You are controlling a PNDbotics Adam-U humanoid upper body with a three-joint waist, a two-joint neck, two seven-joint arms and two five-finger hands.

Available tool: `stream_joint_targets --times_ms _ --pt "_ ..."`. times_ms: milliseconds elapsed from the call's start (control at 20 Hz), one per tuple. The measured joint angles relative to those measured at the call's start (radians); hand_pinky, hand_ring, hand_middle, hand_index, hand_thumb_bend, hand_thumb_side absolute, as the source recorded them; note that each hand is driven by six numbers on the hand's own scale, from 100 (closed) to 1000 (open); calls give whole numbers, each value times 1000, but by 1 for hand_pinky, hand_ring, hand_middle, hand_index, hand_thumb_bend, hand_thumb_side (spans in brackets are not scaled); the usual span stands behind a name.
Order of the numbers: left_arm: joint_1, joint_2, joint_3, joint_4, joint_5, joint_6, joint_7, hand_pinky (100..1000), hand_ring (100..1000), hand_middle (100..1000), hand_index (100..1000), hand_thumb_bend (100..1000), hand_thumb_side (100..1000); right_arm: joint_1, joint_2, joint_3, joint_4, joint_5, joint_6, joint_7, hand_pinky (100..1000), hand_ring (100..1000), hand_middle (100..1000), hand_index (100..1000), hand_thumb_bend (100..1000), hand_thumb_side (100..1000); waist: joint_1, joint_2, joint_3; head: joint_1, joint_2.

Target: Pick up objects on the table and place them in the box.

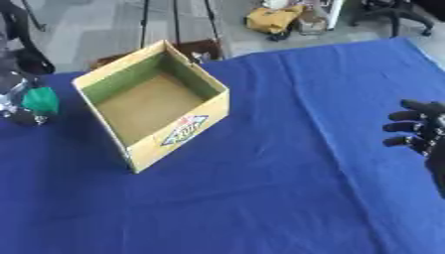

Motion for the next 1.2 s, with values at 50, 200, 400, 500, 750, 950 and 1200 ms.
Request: stream_joint_targets --times_ms 50,200,400,500,750,950,1200 --pt "0 0 0 0 2 -2 -4 733 725 697 841 419 144 0 0 0 0 0 -1 1 591 691 671 848 100 904 0 0 0 0 0" --pt "0 0 0 1 7 -8 -22 708 630 597 797 406 132 0 0 0 0 0 -2 2 592 692 671 848 100 904 -1 0 0 0 0" --pt "-1 0 0 -1 12 -12 -39 676 531 473 762 370 100 0 0 0 0 0 -3 3 593 692 671 848 100 904 -3 0 0 0 0" --pt "-1 0 0 -2 13 -12 -40 663 494 423 744 332 100 0 0 0 0 0 -3 4 593 692 672 848 100 904 -3 0 0 0 0" --pt "0 0 -2 -6 26 -16 -43 635 426 302 690 267 100 0 0 0 0 0 -2 5 594 693 672 848 100 903 -4 -3 0 -2 0" --pt "3 -9 -7 -21 58 -23 -49 629 402 250 660 217 100 3 0 0 1 0 -2 5 595 693 672 849 100 901 -7 -16 3 -6 0" --pt "4 -8 -19 -70 124 -40 -72 628 391 226 653 172 100 14 0 -1 5 0 -2 5 595 694 672 849 100 897 -14 -48 22 -11 3"
